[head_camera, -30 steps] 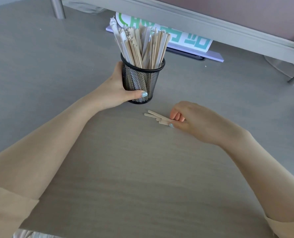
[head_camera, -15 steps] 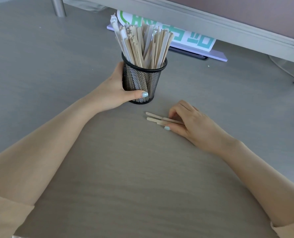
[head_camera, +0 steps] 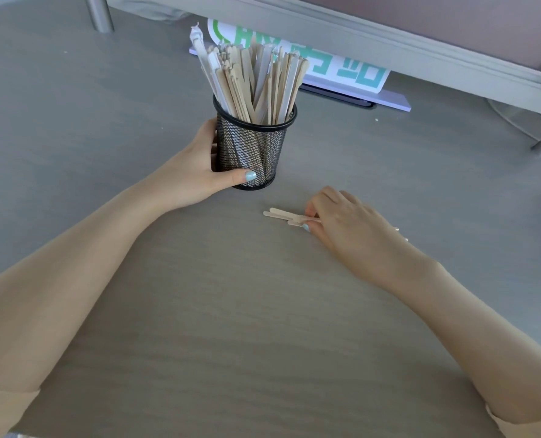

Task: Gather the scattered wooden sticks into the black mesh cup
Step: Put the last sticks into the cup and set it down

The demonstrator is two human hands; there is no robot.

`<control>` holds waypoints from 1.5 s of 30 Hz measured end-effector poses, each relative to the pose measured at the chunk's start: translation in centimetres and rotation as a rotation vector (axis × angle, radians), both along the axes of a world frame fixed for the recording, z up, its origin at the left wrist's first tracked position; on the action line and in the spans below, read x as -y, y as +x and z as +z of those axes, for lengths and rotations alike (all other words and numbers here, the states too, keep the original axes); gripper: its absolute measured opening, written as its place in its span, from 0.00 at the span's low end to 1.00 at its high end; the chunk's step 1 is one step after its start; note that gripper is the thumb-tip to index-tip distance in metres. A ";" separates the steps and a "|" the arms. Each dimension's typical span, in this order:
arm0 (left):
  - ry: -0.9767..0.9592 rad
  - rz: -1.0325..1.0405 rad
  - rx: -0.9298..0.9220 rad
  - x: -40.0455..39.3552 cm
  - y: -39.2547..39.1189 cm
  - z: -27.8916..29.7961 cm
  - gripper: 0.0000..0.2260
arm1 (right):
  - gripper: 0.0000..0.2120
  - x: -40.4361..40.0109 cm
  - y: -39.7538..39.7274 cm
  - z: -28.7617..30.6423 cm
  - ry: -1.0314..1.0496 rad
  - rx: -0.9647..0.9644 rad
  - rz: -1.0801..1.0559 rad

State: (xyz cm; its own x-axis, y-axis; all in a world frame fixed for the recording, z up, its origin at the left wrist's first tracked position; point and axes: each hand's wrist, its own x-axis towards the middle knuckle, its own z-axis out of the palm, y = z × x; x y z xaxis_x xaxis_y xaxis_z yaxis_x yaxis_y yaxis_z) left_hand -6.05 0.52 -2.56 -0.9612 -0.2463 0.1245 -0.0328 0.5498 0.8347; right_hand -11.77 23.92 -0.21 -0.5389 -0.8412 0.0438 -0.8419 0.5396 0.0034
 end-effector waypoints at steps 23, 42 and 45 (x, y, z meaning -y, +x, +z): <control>0.010 0.041 0.003 -0.5 0.7 0.1 0.39 | 0.14 0.7 -2.4 0.3 0.077 0.014 0.132; 0.007 0.123 -0.013 -1.0 0.4 0.4 0.36 | 0.20 3.6 -4.1 7.8 -1.320 0.779 -0.398; 0.006 0.120 -0.013 -1.0 0.5 0.4 0.35 | 0.21 6.2 -4.1 11.2 -1.767 1.008 -0.290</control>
